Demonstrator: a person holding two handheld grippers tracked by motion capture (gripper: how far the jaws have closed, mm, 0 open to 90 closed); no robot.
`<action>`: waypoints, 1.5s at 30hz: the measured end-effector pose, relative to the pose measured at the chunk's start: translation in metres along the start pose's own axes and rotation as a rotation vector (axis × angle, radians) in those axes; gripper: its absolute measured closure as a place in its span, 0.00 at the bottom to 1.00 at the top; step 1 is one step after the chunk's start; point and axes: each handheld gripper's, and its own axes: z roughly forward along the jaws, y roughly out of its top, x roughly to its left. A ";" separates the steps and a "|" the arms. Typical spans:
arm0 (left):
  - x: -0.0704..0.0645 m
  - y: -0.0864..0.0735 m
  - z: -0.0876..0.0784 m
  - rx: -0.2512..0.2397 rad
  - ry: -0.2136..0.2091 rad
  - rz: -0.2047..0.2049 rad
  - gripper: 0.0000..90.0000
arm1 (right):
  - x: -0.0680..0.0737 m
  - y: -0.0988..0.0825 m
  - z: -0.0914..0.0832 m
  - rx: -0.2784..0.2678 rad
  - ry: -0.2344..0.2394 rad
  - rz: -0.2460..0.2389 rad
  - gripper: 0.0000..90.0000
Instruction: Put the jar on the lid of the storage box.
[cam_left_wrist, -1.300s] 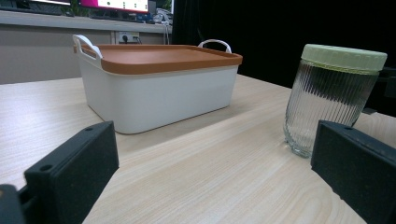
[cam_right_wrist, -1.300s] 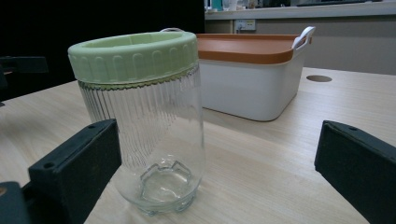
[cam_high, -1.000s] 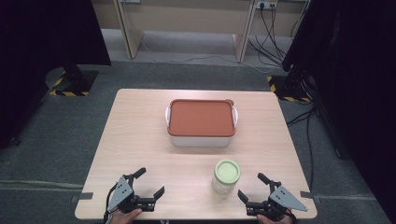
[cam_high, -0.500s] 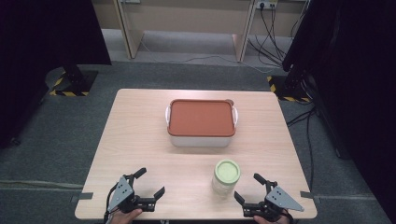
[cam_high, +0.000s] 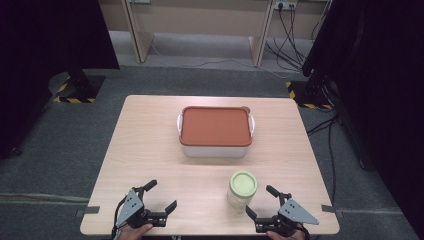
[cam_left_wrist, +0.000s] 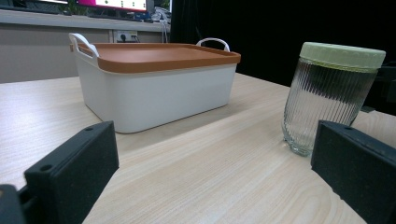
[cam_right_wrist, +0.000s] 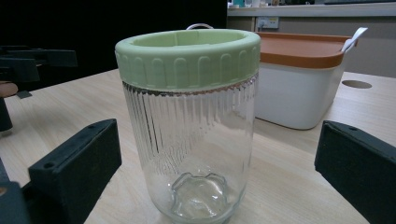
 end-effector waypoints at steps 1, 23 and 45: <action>0.000 0.000 0.000 0.000 0.002 -0.001 0.00 | 0.000 0.000 0.001 0.001 -0.001 0.002 0.01; 0.001 0.000 0.000 0.003 0.004 -0.002 0.00 | 0.004 0.002 0.013 0.012 0.009 -0.007 0.01; 0.000 0.000 0.000 0.003 -0.002 0.000 0.00 | 0.010 0.007 0.038 0.032 0.047 -0.023 0.01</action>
